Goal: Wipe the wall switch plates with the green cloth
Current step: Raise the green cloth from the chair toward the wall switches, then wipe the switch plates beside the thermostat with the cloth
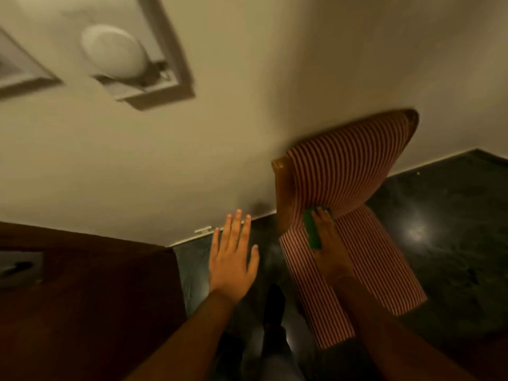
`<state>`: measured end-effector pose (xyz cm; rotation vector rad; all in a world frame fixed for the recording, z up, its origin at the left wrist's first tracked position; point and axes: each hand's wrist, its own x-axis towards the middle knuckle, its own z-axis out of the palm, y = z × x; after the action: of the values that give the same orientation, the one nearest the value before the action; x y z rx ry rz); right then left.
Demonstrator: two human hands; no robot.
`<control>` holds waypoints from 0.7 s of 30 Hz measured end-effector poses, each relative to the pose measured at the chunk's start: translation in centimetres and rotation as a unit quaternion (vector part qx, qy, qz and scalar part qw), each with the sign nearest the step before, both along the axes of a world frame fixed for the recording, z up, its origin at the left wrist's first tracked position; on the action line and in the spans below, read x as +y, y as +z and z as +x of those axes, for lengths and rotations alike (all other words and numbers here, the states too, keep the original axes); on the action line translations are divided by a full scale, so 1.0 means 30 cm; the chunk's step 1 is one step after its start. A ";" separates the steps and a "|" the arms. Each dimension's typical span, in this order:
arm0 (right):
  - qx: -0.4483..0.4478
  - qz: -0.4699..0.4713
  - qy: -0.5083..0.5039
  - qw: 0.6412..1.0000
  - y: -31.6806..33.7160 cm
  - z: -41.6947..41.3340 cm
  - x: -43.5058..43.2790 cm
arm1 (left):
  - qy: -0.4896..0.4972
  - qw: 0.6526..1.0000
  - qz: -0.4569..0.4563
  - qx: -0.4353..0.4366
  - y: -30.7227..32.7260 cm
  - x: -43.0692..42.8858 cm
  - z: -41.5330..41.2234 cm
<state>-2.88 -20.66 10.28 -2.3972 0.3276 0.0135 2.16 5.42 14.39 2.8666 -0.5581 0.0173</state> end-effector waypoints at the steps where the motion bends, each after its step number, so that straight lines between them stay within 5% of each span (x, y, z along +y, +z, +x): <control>1: -0.007 0.000 -0.002 1.000 0.055 0.023 0.010 | 0.003 1.000 0.000 -0.005 0.038 0.015 0.011; 11: -0.129 -0.036 0.046 0.990 0.471 0.181 0.134 | 0.027 0.991 -0.042 -0.121 0.351 0.155 0.133; 21: -0.306 -0.053 0.121 0.943 0.839 0.273 0.398 | 0.093 0.953 -0.060 -0.282 0.716 0.402 0.219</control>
<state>5.31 -8.73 35.44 -2.3888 -0.2632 -0.6387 8.73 17.49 35.88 2.7600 -0.3545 0.8884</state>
